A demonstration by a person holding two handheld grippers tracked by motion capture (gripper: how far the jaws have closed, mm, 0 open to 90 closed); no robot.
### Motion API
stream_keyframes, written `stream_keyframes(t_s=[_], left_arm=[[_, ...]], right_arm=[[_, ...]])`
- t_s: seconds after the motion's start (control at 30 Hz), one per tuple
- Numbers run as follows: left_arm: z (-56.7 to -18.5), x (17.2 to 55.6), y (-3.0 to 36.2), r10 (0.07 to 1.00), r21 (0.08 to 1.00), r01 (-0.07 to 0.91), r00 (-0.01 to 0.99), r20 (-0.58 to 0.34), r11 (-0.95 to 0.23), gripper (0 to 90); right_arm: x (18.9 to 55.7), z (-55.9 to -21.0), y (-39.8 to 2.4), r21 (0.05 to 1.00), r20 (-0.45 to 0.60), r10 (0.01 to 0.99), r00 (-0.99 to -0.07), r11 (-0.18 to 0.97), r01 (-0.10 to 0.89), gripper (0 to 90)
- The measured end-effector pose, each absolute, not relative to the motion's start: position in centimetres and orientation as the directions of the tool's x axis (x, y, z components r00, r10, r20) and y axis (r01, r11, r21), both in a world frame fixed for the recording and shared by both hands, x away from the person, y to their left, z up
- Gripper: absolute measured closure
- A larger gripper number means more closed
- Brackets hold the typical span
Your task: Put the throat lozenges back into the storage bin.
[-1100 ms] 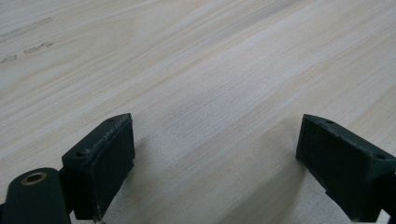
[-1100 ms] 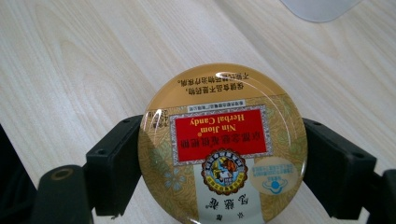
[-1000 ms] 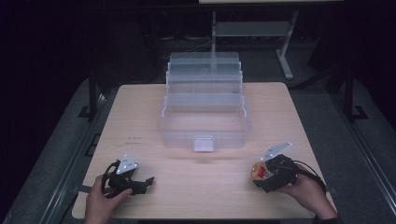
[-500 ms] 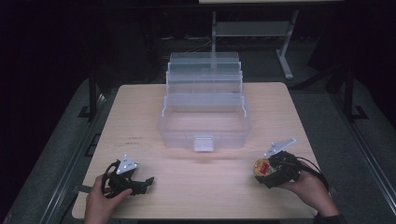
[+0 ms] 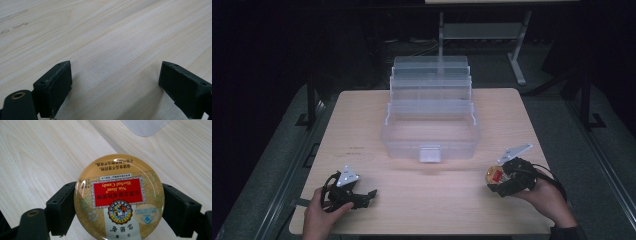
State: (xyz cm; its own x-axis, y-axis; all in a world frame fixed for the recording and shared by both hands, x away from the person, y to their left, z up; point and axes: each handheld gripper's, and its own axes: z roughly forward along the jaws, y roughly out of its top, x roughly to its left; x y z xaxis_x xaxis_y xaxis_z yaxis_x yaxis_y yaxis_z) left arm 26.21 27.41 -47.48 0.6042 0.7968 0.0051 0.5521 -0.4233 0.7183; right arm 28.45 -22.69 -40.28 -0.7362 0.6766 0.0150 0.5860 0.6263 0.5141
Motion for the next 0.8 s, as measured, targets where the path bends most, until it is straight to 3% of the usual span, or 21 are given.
stream_keyframes(t_s=[0.8], left_arm=[[-47.5, 26.2, 27.4, 0.798, 0.72, 0.552, 0.603, 0.004, -0.421, 10.6]], right_arm=[[29.9, -38.4, -23.3, 0.53, 0.003, 0.694, -0.72, 0.61, 0.589, 19.8]])
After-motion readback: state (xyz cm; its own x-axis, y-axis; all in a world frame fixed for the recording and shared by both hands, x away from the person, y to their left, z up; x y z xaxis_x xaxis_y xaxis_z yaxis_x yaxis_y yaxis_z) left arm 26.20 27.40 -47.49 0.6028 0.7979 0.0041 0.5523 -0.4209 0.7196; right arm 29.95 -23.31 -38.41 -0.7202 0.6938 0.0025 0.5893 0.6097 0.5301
